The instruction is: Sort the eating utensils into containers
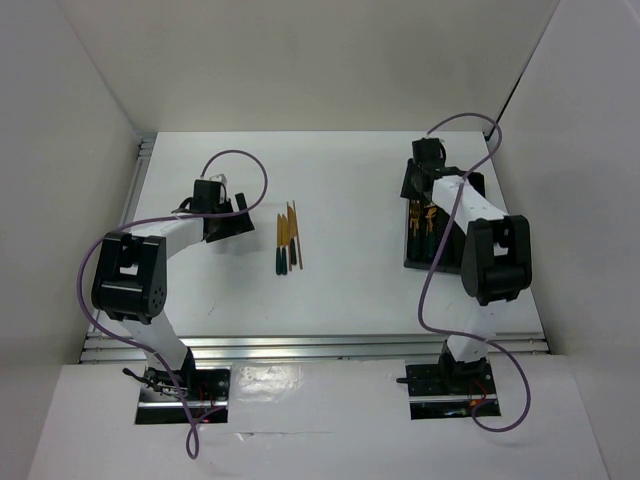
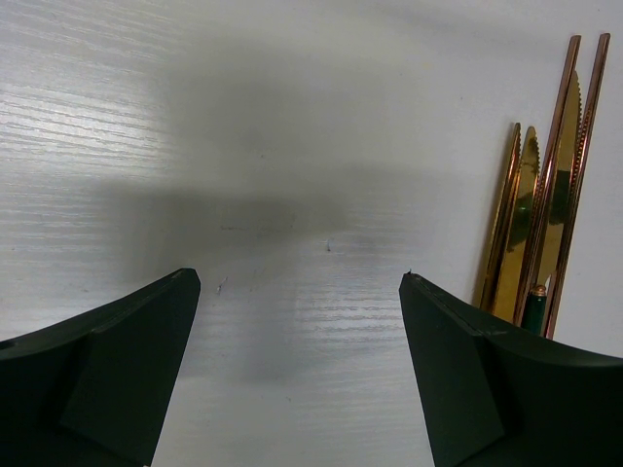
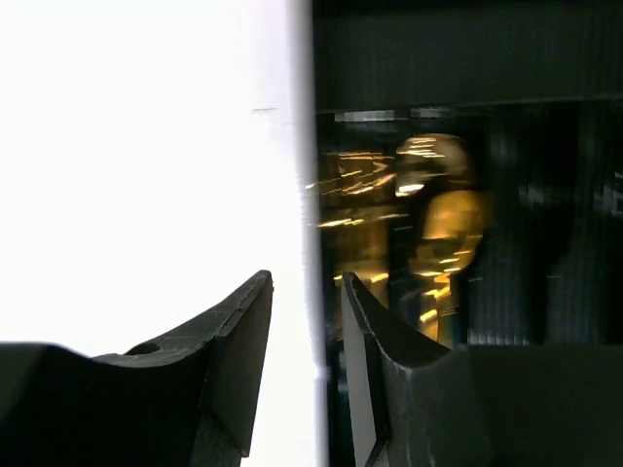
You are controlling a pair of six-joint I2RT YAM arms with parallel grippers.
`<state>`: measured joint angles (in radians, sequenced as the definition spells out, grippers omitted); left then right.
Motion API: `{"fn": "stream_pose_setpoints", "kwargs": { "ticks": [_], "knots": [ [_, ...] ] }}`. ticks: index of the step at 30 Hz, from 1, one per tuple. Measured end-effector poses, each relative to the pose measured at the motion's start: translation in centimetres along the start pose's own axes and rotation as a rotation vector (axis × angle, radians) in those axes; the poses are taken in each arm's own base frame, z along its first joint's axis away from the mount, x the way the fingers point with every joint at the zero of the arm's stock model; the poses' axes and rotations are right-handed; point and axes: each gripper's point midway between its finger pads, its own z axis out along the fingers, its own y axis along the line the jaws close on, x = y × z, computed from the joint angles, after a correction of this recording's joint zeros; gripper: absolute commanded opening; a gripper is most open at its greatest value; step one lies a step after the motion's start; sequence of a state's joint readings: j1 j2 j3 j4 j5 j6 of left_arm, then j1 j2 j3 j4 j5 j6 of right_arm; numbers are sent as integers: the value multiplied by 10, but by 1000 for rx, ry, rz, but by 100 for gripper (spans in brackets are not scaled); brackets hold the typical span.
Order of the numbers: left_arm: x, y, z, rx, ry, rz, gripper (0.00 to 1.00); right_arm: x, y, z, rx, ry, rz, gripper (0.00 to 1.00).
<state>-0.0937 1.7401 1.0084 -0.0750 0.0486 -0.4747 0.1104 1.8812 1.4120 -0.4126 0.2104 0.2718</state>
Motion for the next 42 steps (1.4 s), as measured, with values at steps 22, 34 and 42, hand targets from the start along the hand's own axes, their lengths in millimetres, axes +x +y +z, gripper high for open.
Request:
{"fn": "stream_pose_setpoints", "kwargs": {
  "ticks": [22, 34, 42],
  "knots": [
    [-1, 2, 0, -10, -4, 0, 99, 150, 265, -77, -516, 112, -344, 35],
    [-1, 3, 0, -17, -7, 0, 99, 183, 296, -87, -604, 192, -349, 32],
    [-1, 3, 0, -17, -7, 0, 99, 199, 299, -70, -583, 229, -352, 32]
  ]
}}
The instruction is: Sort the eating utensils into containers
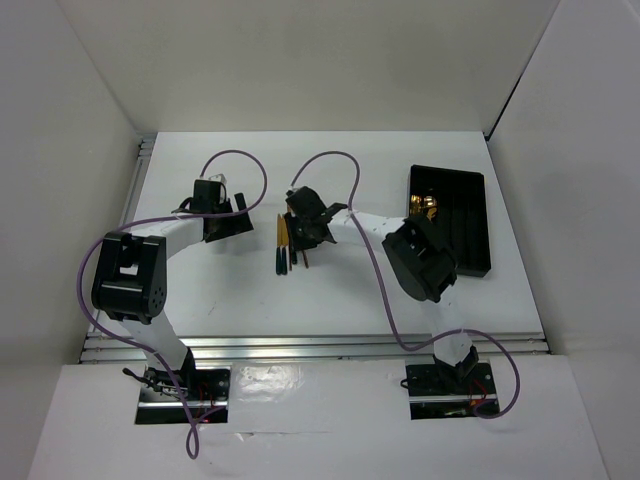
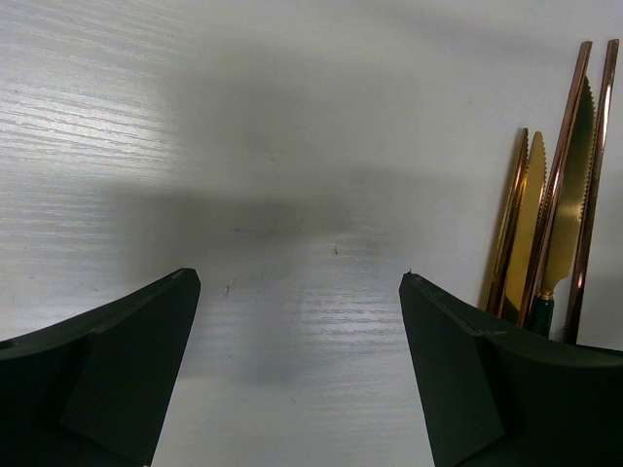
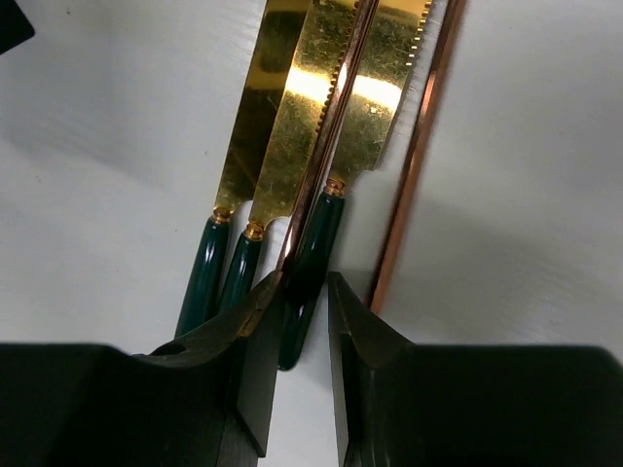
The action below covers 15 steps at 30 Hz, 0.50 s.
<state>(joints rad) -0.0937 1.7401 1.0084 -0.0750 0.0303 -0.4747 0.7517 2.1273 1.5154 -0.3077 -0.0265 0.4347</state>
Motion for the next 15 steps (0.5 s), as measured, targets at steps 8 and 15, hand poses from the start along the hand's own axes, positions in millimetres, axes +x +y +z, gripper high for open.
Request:
{"fn": "stream_pose_setpoints", "kwargs": {
  "ticks": [8, 15],
  "knots": [
    [0, 0, 0, 0, 0, 0, 99, -6, 0, 6, 19, -12, 4, 31],
    [0, 0, 0, 1, 0, 0, 99, -14, -8, 11, 89, -38, 7, 31]
  ]
}}
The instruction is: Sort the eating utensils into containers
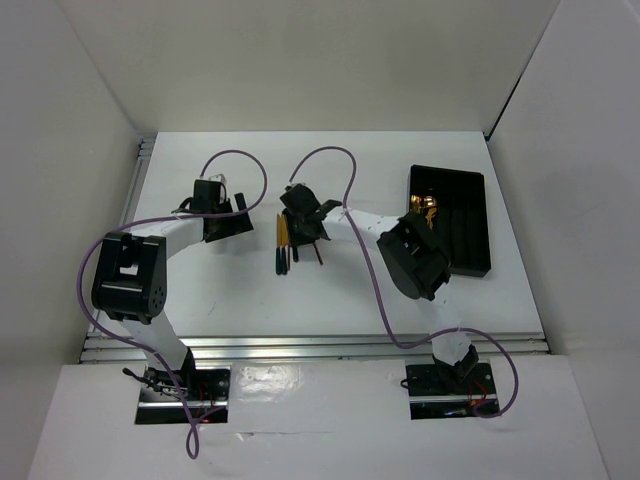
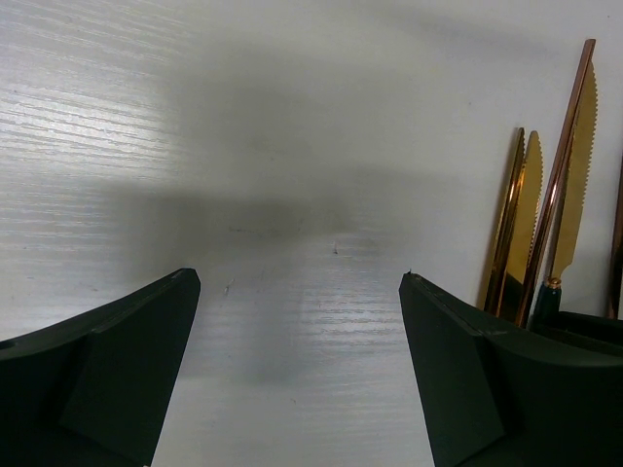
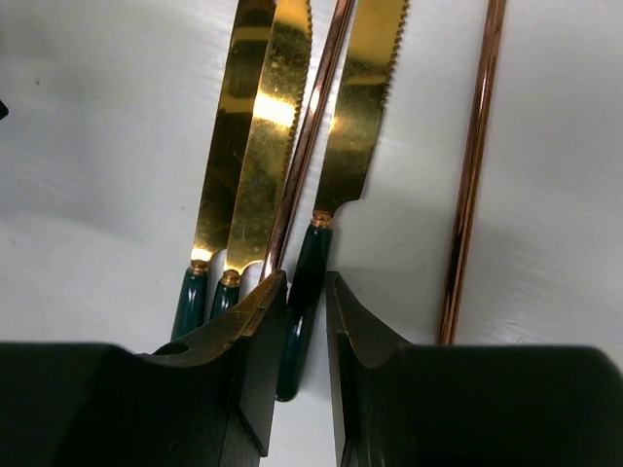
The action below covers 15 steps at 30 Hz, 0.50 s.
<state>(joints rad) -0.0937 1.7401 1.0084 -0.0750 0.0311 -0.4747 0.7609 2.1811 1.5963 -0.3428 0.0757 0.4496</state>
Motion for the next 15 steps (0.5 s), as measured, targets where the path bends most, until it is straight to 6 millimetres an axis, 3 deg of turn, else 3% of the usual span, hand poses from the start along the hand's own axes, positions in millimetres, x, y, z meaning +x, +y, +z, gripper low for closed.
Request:
{"fn": "stream_pose_setpoints", "kwargs": {
  "ticks": [6, 8, 15],
  "knots": [
    [0, 0, 0, 0, 0, 0, 99, -5, -9, 2, 69, -10, -5, 30],
    [0, 0, 0, 0, 0, 0, 99, -6, -13, 2, 91, -16, -7, 21],
    [0, 0, 0, 0, 0, 0, 99, -6, -20, 2, 136, -24, -8, 20]
  ]
}}
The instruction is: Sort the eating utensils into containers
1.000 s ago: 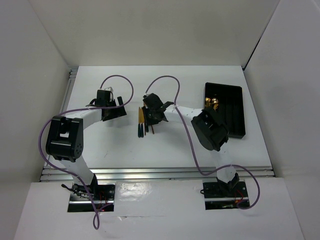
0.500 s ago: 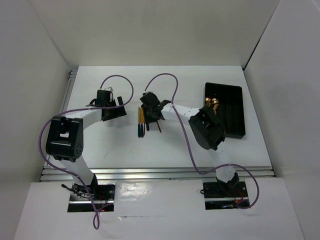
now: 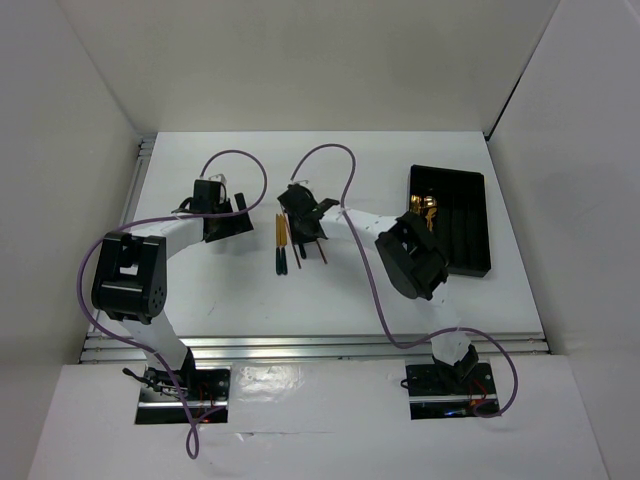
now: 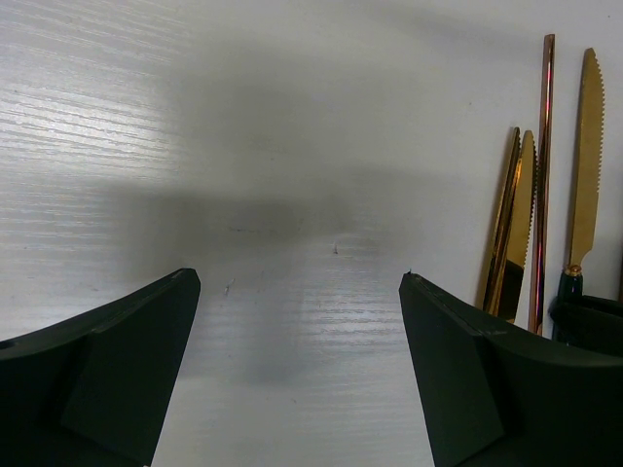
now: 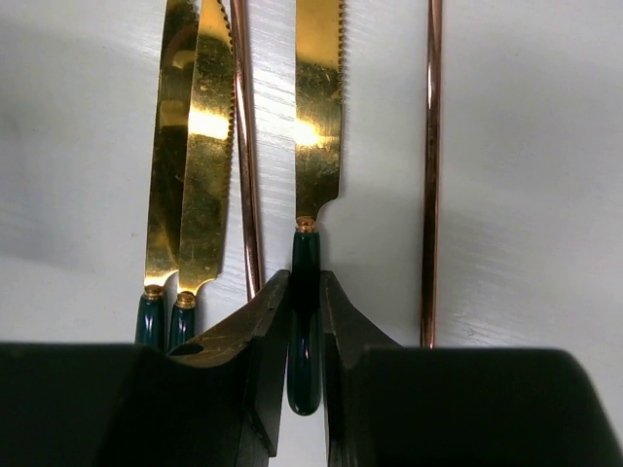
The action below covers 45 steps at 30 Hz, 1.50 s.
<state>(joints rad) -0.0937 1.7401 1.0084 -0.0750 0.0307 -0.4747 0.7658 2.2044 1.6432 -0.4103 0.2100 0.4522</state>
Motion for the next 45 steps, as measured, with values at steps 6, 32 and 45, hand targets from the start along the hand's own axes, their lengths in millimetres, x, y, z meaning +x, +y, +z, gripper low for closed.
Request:
{"fn": "stream_pose_setpoints", "kwargs": {
  "ticks": [6, 32, 45],
  "knots": [
    [0, 0, 0, 0, 0, 0, 99, -1, -4, 1, 30, -13, -4, 6],
    [0, 0, 0, 0, 0, 0, 99, -125, -183, -188, 205, -434, 219, 0],
    [0, -1, 0, 3, 1, 0, 99, -29, -387, -177, 587, -211, 376, 0]
  ]
}}
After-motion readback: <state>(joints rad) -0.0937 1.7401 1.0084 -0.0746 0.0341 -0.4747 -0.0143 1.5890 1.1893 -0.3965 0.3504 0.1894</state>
